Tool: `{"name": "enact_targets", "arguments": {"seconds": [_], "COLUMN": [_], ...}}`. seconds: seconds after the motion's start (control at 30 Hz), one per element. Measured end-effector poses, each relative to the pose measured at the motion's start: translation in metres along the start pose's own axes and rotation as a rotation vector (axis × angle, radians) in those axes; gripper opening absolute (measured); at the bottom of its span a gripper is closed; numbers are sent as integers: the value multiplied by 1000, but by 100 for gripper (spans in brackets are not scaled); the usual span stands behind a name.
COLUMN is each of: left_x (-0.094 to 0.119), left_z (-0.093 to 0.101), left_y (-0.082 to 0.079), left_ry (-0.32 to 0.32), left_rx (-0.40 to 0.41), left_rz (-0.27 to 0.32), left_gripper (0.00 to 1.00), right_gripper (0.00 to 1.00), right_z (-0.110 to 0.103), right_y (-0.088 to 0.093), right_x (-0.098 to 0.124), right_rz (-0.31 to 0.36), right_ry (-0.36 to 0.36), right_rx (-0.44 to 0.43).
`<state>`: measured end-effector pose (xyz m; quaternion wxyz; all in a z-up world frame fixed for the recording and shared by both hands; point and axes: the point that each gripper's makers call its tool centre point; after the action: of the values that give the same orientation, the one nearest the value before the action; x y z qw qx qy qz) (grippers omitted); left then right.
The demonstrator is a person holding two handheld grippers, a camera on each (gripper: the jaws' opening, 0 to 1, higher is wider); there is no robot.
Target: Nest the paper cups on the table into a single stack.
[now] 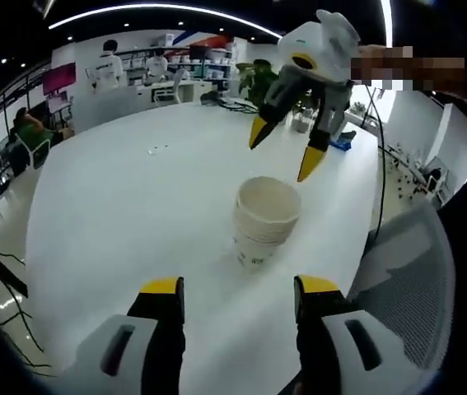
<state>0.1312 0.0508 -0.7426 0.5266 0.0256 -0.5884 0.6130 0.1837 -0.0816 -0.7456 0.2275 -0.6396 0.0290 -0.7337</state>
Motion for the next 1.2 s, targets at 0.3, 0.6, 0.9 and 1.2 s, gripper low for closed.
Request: {"name": "enact_targets", "arguments": {"seconds": [0.3, 0.6, 0.9, 1.2], "left_x": [-31, -61, -86, -92], "left_z": [1, 16, 21, 20], "left_y": [-6, -5, -4, -6], "left_ry": [27, 68, 99, 105], "left_rx": [-121, -294, -362, -382], "left_rz": [-58, -133, -145, -167], "left_gripper": [55, 56, 49, 36], "right_gripper": [54, 65, 56, 43], "right_z": [-16, -19, -28, -17], "right_y": [-10, -30, -40, -33], "right_x": [-22, -36, -56, -59], "right_rz": [81, 153, 161, 156], "right_ry": [40, 85, 60, 77], "right_rx": [-46, -61, -41, -42]}}
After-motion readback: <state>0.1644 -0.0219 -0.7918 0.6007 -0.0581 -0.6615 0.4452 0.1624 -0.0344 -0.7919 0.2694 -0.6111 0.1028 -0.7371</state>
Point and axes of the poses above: the point that each gripper's makers call its tool centre point, and the gripper's own axes: x roughly backward along the fingers, z roughly to its right, y roughly out of its underside, and after that the axes turned 14 degrees about x, right-handed
